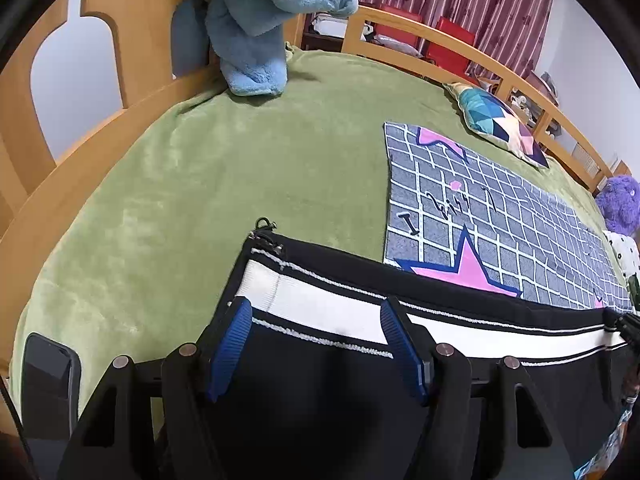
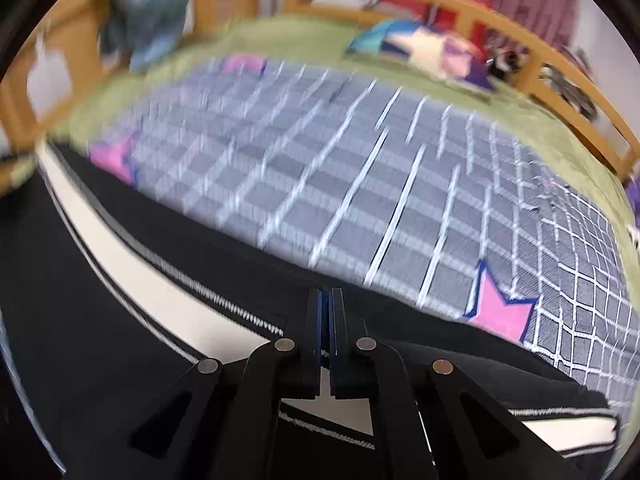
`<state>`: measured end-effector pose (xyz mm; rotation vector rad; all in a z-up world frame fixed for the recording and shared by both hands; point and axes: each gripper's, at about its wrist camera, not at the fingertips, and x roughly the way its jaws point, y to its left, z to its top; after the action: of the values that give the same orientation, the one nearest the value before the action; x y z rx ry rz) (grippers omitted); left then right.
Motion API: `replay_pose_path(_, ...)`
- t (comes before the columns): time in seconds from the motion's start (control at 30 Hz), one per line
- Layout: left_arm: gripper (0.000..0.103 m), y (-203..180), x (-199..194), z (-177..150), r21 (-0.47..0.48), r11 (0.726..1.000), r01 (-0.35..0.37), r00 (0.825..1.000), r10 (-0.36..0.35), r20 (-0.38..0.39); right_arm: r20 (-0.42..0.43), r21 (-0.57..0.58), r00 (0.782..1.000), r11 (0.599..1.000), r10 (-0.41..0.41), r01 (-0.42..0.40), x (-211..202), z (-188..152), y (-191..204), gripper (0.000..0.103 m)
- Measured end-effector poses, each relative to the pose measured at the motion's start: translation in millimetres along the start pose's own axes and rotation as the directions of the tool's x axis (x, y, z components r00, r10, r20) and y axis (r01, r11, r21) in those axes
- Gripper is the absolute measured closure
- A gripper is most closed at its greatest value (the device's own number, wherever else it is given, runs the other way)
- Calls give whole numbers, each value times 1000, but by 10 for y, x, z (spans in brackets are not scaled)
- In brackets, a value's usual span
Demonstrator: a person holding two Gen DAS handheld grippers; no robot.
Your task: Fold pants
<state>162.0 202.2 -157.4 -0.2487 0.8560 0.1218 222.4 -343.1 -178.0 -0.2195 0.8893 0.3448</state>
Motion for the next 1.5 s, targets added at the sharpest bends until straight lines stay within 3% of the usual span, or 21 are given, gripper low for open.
replay_pose_path(0.1,38,45,19,31,-13,1000,-20,1000,20,4,16,41,1000,999,11,-11,53,33,-50,100)
replay_pose_path(0.2,38,87,72,71,-13,999,-50,999,50,13,-79,26,997,1000,-14,17,422,-57,-4,100)
replay_pose_path(0.4,41,157,387,194,-4,993,-122,992,122,-24,-50,140,998,990,35,-27,440,-76,-118,98)
replay_pose_path(0.47,77,172,522,218,-20,997,-80,995,79,-52,-60,117,998,993,10,-2,418,-77,-69,98)
replay_pose_path(0.57,85,151,561,299,1,999,-54,998,54,-37,-66,103,998,994,-15,22,422,-82,-26,99)
replay_pose_path(0.63,85,192,453,393,-21,1000,-18,1000,19,8,-20,109,1000,994,0,2,329,-46,-39,100)
replay_pose_path(0.7,85,243,453,456,-57,998,10,1000,-10,5,6,131,1000,991,23,-24,252,-33,-96,100)
replay_pose_path(0.8,85,258,639,427,-75,997,-27,999,24,-41,-54,107,999,994,-8,14,444,-71,-36,100)
replay_pose_path(0.93,81,295,724,416,-137,990,-18,999,13,-41,-55,123,998,992,-29,36,489,-71,-36,98)
replay_pose_path(1.03,69,221,632,436,-98,991,-87,995,81,-65,-63,144,997,988,-41,49,348,-41,-115,91)
replay_pose_path(1.1,63,126,472,397,-42,992,-121,992,120,-33,-23,125,994,986,-106,108,107,-69,-165,77)
replay_pose_path(1.13,53,88,417,382,-25,991,-128,992,127,-20,5,144,991,981,-134,131,-18,-103,-233,63)
replay_pose_path(1.17,46,48,353,362,-10,991,-131,991,131,-4,31,186,990,973,-141,133,-137,-163,-332,59)
replay_pose_path(1.23,45,-82,236,311,15,991,-131,991,130,35,24,242,989,961,-146,136,-211,-275,-492,59)
replay_pose_path(1.37,45,-307,161,242,19,998,-61,998,61,19,-124,243,967,938,-224,249,201,-431,-608,66)
replay_pose_path(1.43,45,-414,119,162,39,999,-33,999,33,-2,-71,244,963,932,-260,270,274,-414,-597,66)
replay_pose_path(1.5,45,-495,64,68,61,998,-33,999,33,-12,-71,314,968,916,-241,251,297,-346,-691,66)
